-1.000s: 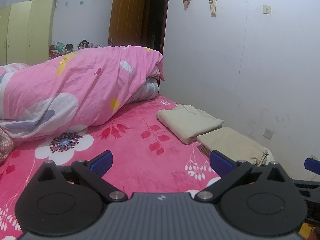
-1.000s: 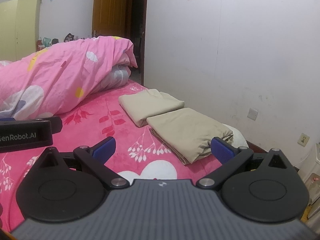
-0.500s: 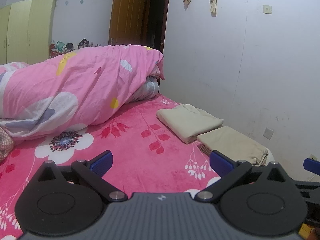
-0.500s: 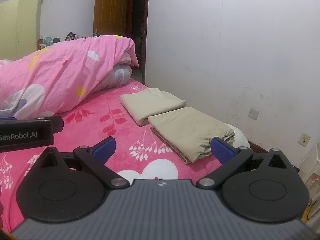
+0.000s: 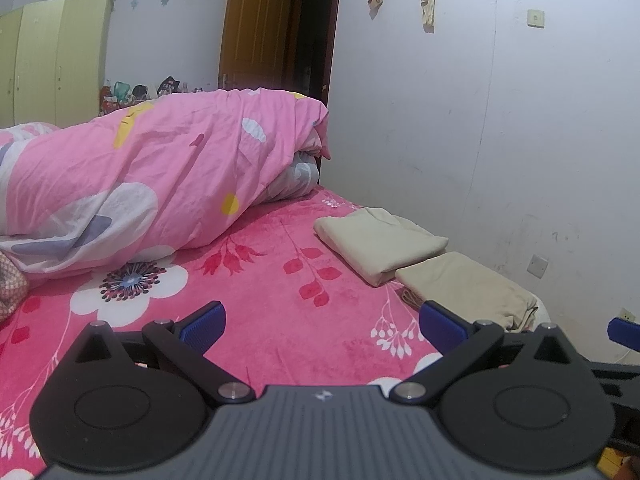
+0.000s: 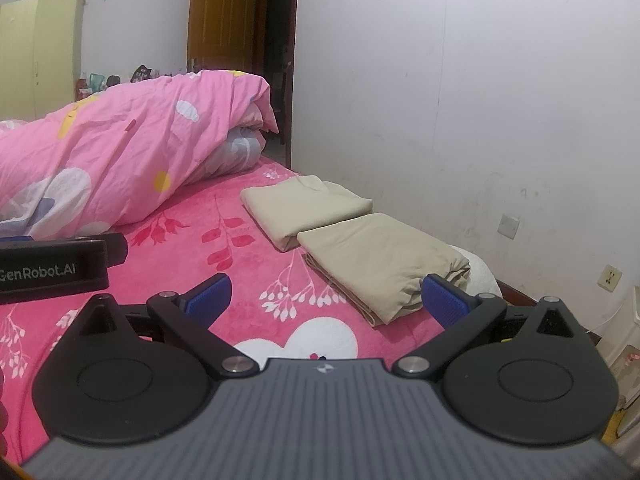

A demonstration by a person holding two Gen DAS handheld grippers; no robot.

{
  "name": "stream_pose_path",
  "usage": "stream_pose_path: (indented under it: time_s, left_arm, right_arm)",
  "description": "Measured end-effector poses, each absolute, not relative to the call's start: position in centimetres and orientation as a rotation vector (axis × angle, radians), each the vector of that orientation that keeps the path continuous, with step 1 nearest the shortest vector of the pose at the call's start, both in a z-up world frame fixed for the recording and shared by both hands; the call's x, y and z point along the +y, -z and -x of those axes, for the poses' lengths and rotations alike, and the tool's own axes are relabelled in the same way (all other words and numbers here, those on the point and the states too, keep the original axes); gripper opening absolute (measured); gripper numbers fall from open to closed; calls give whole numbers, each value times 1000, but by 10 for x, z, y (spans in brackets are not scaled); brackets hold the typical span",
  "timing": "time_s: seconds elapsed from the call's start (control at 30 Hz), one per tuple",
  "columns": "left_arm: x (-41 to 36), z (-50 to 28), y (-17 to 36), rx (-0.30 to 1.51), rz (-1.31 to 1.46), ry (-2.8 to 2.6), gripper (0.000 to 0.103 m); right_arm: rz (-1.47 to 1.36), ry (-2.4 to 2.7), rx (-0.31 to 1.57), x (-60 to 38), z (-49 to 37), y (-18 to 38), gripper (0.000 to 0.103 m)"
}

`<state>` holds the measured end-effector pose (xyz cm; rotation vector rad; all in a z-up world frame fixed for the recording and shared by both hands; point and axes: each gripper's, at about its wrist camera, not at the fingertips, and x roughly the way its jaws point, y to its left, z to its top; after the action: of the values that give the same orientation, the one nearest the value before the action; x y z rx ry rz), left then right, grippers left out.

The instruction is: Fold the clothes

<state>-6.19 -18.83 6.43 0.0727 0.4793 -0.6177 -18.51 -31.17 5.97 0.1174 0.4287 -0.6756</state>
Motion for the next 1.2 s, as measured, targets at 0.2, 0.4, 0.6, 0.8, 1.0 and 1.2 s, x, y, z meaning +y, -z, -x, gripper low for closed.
stream_pose_path:
  time_s: [0.2,0.4,0.6,0.8,1.0,1.2]
  left_arm:
    - [-189,62,-63,480,-74,617,103]
    - [-189,61,-63,483,-77,617,103]
    - [-191,60,-63,486,-79,617,103]
    - [-190,59,-63,486,-78,617,103]
    - [-190,58,-62,487,-75,615,103]
    - [-189,58,-63,485,-71,614,103]
  right_arm:
    - [-121,676,429,-312,185,-59,102]
    - [-123,675,431,-313,185,-60,102]
    - [-124,676,434,-315,184,-60,102]
    - [-124,677,431,-314,184,-60,102]
    - [-118,675,434,-314,182,-60,102]
    - [-116,674,431,-314,181,-61,102]
